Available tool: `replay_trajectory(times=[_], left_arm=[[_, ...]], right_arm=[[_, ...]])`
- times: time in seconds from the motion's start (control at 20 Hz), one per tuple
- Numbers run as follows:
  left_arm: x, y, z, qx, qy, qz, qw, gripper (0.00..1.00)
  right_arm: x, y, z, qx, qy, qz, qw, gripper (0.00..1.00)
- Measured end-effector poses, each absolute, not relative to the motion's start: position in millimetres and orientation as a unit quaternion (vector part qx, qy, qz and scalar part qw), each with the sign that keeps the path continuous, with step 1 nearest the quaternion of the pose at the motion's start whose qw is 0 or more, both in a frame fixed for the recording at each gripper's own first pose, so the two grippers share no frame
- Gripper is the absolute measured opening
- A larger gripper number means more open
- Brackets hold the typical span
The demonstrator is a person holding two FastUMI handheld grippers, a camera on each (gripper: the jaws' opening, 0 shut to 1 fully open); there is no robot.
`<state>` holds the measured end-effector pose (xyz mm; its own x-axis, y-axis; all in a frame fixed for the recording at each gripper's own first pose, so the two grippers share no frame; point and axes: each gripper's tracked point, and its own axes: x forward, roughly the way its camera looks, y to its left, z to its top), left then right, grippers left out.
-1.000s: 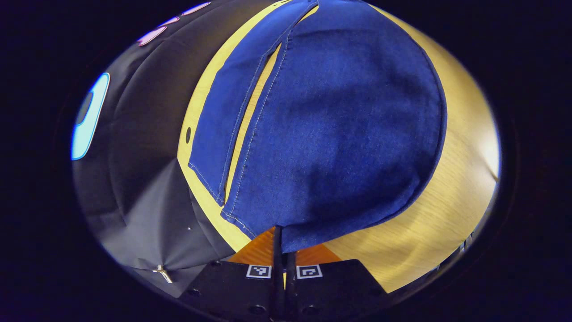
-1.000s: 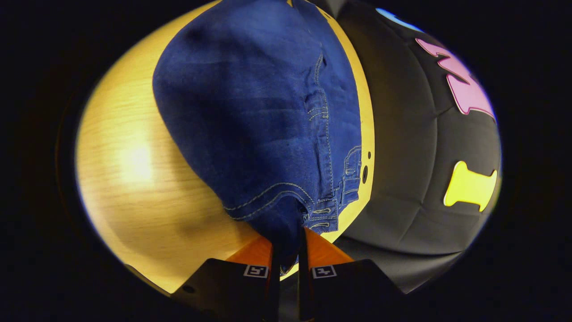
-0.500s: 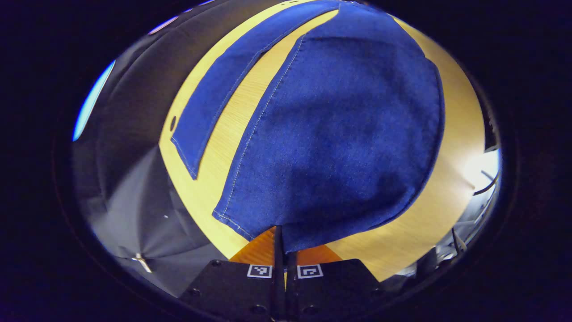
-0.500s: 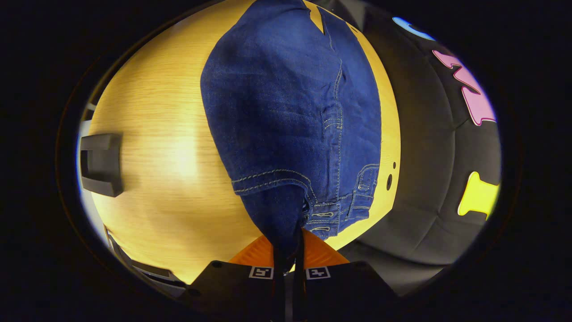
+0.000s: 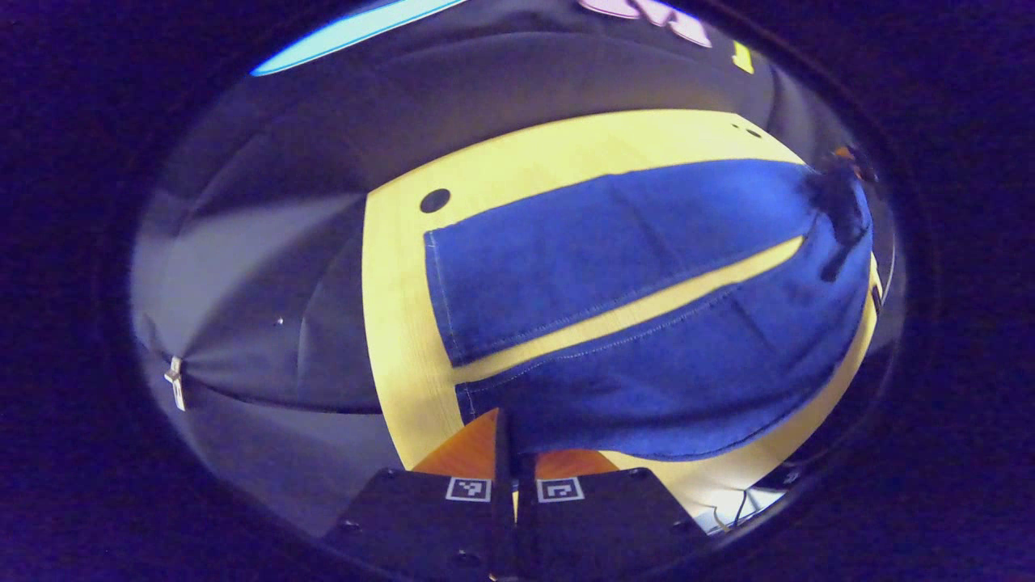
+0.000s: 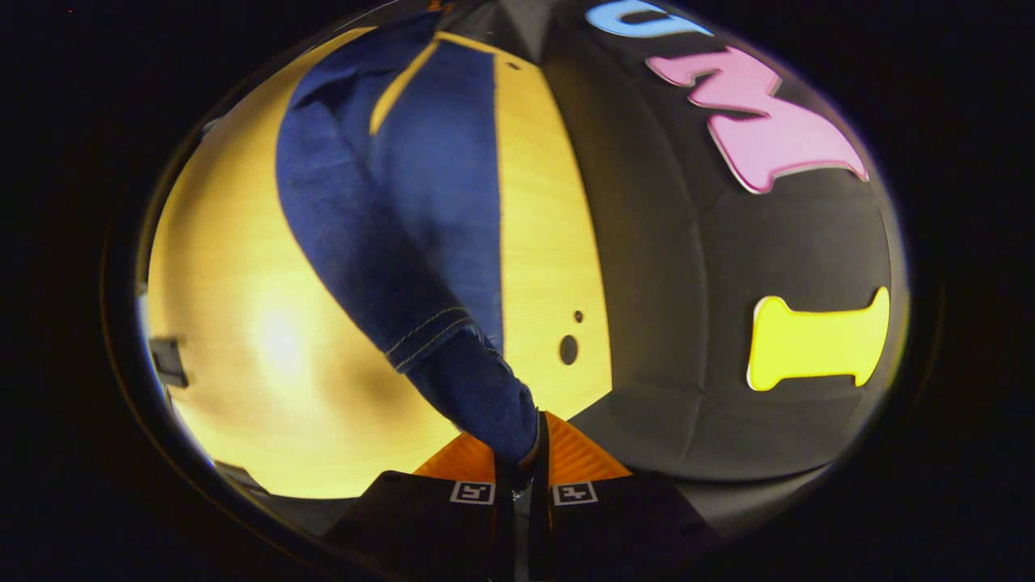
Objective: Grasp the waist and the cuffs of the jeans and fold them to make the two legs overlap; first hold the waist and fold one-third of the jeans toward the cuffs, then hold the cuffs and fold the remaining one-third in the same direction to finish folding.
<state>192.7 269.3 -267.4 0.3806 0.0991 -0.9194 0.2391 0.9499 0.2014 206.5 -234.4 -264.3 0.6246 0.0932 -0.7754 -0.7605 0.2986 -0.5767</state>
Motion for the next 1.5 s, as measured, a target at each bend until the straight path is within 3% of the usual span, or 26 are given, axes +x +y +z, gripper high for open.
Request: replay_trajectory(times=[0.1,0.2,0.45,0.7,0.75,0.8,1.05,1.35,1.5], left_arm=[[232.5,267.1,-256.5,0.102,0.546,-0.017,0.831,0.06],[271.2,262.4,-269.0,0.054,0.547,0.011,0.835,0.06],[345.0,258.0,-306.0,-0.07,0.539,0.069,0.836,0.06],[371.5,279.9,-330.5,-0.099,0.524,0.113,0.838,0.12],[376.9,279.0,-332.1,-0.097,0.518,0.115,0.842,0.11],[381.6,276.9,-331.6,-0.098,0.51,0.115,0.847,0.17],[389.0,277.9,-267.6,-0.039,0.397,0.114,0.91,0.97],[369.2,251.8,-184.5,0.029,0.2,0.133,0.97,0.97],[353.7,238.2,-175.4,0.046,0.165,0.115,0.979,0.97]], right_arm=[[239.8,-231.6,-266.1,-0.439,0.353,0.24,0.79,0.11],[274.7,-233.5,-280.6,-0.382,0.379,0.196,0.82,0.11],[322.7,-244.7,-307.6,-0.234,0.461,0.095,0.85,0.11],[339.4,-235.3,-270.8,-0.129,0.485,0.028,0.864,0.12],[338.3,-233.4,-269.9,-0.117,0.492,0.025,0.862,0.31],[339.3,-228.5,-264.5,-0.101,0.489,0.022,0.866,0.34],[317.8,-235.0,-216.4,-0.03,0.422,-0.019,0.906,1.0],[257.7,-257.3,-166.2,0.02,0.309,-0.105,0.945,0.98],[232.2,-259.5,-172.3,0.064,0.288,-0.148,0.944,0.97]])
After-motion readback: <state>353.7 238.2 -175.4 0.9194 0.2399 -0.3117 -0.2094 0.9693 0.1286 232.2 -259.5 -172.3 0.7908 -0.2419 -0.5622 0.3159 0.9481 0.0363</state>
